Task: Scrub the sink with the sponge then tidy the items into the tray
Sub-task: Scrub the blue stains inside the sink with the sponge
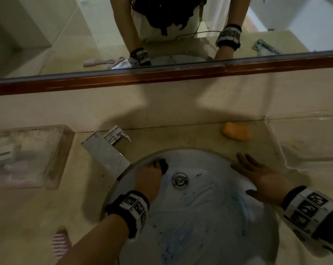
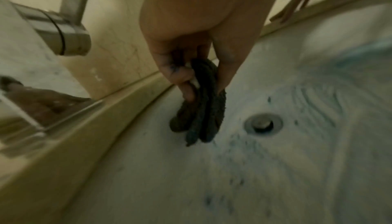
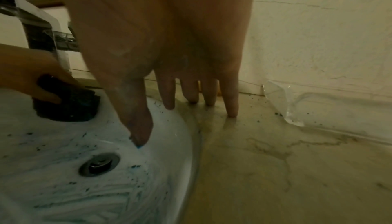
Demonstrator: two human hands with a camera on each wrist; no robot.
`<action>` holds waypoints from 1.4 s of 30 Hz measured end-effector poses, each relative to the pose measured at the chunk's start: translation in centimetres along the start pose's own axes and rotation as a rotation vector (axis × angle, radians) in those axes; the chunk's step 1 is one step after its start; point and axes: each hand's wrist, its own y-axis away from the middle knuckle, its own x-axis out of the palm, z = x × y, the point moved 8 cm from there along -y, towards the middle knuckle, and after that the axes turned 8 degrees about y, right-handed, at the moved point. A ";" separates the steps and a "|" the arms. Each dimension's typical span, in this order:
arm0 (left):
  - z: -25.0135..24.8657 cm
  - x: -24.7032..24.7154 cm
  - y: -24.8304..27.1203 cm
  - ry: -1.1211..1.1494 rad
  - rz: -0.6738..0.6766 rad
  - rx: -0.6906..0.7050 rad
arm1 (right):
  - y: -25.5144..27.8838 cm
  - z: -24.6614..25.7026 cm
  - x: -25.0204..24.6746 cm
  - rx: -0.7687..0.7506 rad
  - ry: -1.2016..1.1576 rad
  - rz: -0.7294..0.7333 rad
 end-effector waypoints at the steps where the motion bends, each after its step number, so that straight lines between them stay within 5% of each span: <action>1: 0.5 0.3 0.2 -0.051 0.024 0.031 | -0.1 0.0 0.1 0.002 0.002 -0.008; 8: 3.1 5.2 2.7 -0.203 0.430 -0.072 | -0.2 0.1 -0.1 0.016 0.011 -0.024; 15: 2.2 6.8 5.3 -0.164 0.613 -0.005 | -0.4 0.3 0.2 0.005 0.032 -0.054; 23: 0.3 0.2 0.5 -0.281 -0.010 0.221 | -0.6 0.5 0.2 0.020 0.071 -0.045; 32: -5.0 1.8 -1.3 -0.384 -0.047 0.594 | -0.6 0.7 0.1 0.031 0.084 -0.028; 36: -3.8 2.2 -1.5 -0.461 -0.071 0.498 | -0.4 0.9 0.1 0.032 0.043 -0.034; 42: -1.2 4.2 -0.5 -0.405 0.118 0.302 | -0.3 0.8 -0.1 0.045 0.042 -0.054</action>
